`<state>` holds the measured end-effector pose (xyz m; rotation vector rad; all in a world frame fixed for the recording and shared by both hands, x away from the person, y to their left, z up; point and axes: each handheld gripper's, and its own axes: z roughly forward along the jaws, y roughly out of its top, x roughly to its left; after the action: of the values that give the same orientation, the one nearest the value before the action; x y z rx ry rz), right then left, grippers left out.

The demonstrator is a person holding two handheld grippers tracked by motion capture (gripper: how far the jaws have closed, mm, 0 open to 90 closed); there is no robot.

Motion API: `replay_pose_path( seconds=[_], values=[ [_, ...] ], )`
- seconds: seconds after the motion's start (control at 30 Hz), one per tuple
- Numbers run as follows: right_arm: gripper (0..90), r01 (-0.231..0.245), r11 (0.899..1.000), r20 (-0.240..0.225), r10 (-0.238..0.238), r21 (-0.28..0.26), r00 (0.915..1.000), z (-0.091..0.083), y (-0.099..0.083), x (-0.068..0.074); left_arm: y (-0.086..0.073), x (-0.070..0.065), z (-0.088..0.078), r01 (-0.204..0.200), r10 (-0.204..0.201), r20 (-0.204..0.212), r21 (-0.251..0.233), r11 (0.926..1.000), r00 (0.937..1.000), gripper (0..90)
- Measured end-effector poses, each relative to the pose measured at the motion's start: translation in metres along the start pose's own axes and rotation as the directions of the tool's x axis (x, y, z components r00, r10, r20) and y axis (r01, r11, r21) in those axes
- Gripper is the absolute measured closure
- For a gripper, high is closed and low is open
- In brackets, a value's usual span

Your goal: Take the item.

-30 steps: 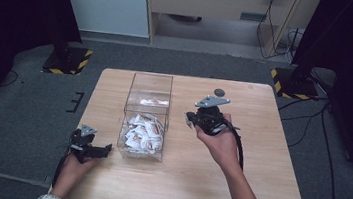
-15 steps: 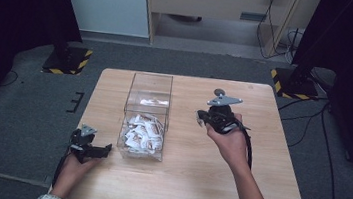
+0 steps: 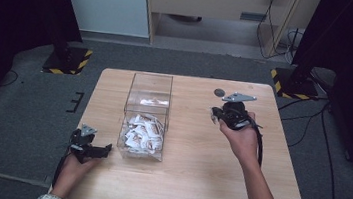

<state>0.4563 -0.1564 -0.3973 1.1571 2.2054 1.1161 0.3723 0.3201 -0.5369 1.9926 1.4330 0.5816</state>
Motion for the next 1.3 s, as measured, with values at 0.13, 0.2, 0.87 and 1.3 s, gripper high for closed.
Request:
replay_pose_path(
  seconds=[0.13,0.2,0.87,1.3],
  values=[
    [90.0,-0.017,1.000,0.018,0.017,0.010,0.9997,0.003,-0.004,-0.009,0.000,0.000,0.000,0.000,0.000,0.000,0.000,1.0000,1.0000,0.0],
    [90.0,-0.027,1.000,0.026,0.027,0.015,0.9993,0.006,-0.006,-0.014,0.000,0.000,0.000,0.000,0.000,0.000,0.000,1.0000,1.0000,0.0],
    [90.0,-0.066,0.997,0.030,0.065,0.047,0.9974,0.038,-0.024,-0.032,-0.001,0.000,-0.001,0.003,-0.003,-0.001,-0.001,1.0000,1.0000,0.0],
    [90.0,-0.086,0.992,0.032,0.083,0.089,0.9960,0.055,-0.047,-0.032,-0.001,0.000,-0.001,0.004,-0.004,-0.003,-0.001,1.0000,1.0000,0.0]
  ],
)
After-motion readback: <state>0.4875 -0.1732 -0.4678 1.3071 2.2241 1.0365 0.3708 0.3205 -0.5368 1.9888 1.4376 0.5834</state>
